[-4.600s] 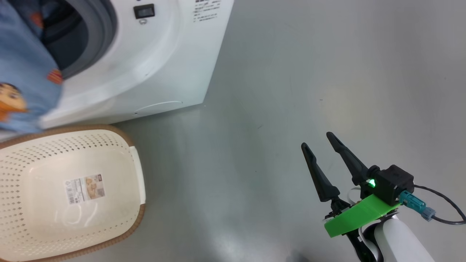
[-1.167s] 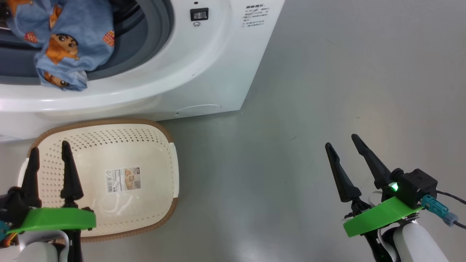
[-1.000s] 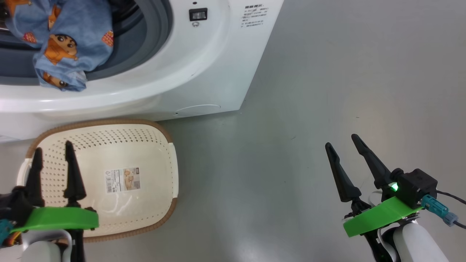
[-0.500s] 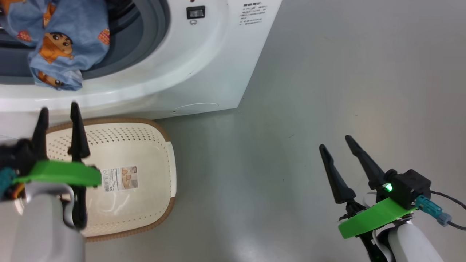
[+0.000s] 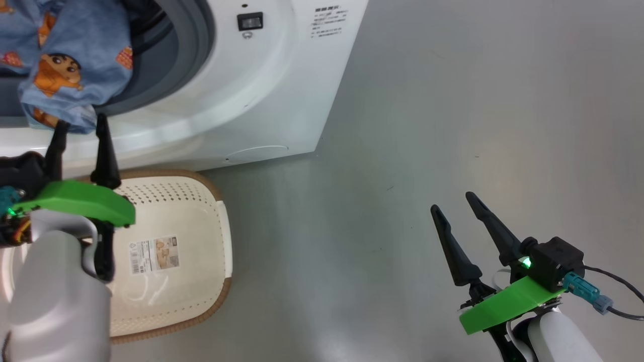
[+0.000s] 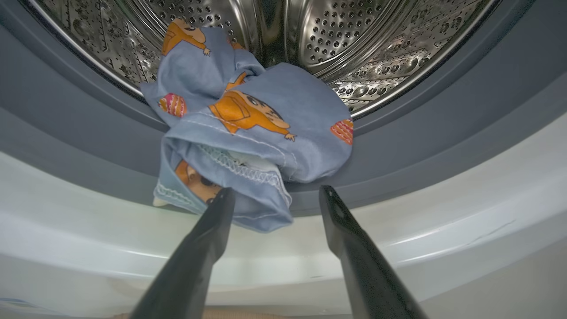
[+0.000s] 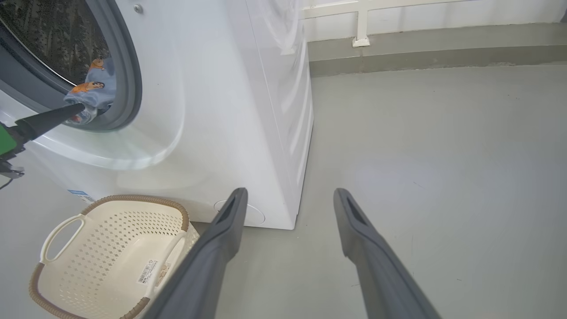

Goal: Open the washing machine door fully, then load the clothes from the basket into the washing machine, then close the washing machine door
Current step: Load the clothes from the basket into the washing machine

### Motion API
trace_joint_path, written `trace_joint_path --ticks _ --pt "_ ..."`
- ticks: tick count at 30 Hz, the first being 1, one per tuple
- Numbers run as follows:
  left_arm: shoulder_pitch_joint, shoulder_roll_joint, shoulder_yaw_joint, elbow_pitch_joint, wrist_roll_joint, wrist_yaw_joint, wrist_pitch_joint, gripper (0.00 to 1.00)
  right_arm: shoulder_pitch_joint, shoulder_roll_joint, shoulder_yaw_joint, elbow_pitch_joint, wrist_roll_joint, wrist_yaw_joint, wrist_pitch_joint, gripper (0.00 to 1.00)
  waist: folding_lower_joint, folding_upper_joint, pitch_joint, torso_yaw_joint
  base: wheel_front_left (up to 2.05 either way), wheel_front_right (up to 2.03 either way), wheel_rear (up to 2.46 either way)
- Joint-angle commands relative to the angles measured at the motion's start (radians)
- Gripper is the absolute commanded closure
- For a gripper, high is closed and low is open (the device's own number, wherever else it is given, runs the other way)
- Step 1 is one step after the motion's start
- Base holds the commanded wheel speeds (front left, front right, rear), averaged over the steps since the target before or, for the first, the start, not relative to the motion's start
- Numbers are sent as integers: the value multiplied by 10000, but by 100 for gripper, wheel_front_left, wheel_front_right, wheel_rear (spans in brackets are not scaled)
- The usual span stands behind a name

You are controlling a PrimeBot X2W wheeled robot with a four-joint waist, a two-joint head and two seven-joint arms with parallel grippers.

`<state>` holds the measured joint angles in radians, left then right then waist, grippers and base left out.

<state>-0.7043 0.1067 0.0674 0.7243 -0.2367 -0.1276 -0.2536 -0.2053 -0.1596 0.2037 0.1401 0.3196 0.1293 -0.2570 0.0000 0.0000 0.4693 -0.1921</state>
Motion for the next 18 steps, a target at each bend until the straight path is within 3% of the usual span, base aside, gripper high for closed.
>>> trace_joint_path --ticks 1,10,11,13,15,18 --pt "-226 495 184 9 -70 -30 -82 0 32 -30 204 -188 90 14 -48 0 0 0 16 -50 0 0 0" --pt "-1152 880 40 1302 -33 -30 -82 0 -8 29 174 -232 77 14 -48 0 0 0 178 -189 0 0 0" --pt "-1231 908 10 1368 -38 -30 -82 7 -17 39 172 -238 76 14 -48 0 0 0 199 -199 0 0 0" --pt "-1386 979 -76 1503 -36 -30 -82 57 -36 59 166 -254 76 14 -48 0 0 0 244 -216 0 0 0" --pt "-1566 1054 -181 1607 -31 -30 -82 96 -54 79 160 -269 75 14 -48 0 0 0 291 -232 0 0 0" --pt "-1857 1182 -352 1674 -57 -30 -82 100 -83 115 168 -293 73 14 -48 0 0 0 355 -282 0 0 0"
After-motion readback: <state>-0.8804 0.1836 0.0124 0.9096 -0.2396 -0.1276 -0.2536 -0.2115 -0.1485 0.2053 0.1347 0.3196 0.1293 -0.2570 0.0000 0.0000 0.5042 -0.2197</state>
